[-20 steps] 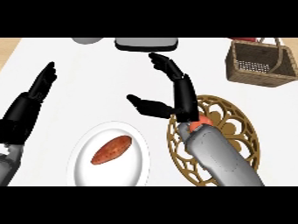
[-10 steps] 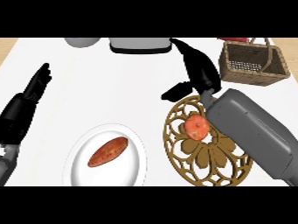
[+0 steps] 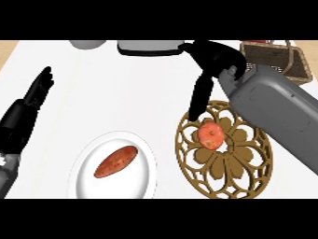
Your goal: Pick the squash from the placemat and place it in the basket
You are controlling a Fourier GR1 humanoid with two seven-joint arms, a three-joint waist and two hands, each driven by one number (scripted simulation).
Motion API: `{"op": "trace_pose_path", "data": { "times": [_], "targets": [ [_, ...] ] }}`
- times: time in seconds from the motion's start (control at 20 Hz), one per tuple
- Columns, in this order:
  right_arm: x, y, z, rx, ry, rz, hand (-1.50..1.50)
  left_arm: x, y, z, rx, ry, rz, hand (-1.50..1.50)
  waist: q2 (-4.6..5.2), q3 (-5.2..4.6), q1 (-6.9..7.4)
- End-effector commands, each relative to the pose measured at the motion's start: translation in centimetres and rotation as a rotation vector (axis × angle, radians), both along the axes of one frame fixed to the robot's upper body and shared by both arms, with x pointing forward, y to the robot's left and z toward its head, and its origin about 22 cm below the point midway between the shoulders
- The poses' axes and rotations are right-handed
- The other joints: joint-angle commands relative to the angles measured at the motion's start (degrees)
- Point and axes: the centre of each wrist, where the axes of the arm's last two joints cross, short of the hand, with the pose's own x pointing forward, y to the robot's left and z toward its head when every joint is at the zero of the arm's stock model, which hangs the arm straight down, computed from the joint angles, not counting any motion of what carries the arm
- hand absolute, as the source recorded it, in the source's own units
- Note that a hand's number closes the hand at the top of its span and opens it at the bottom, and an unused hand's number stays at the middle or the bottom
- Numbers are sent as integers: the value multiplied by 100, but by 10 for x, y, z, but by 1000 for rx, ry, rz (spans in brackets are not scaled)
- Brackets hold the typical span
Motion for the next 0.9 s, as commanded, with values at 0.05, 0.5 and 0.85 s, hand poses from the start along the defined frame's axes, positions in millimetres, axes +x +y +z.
{"op": "trace_pose_path", "data": {
  "times": [0.05,0.5,0.85],
  "targets": [
    [-7,-11,25,-141,122,-9,-150,0,11,6,-3,2,7,0,42,19,22],
    [-1,-43,-16,-124,184,-23,-150,-5,-6,-3,-6,-10,-19,0,81,24,98],
    [-10,-27,-57,-208,272,-4,-150,3,15,1,7,-15,-22,0,92,20,121]
  ]
}}
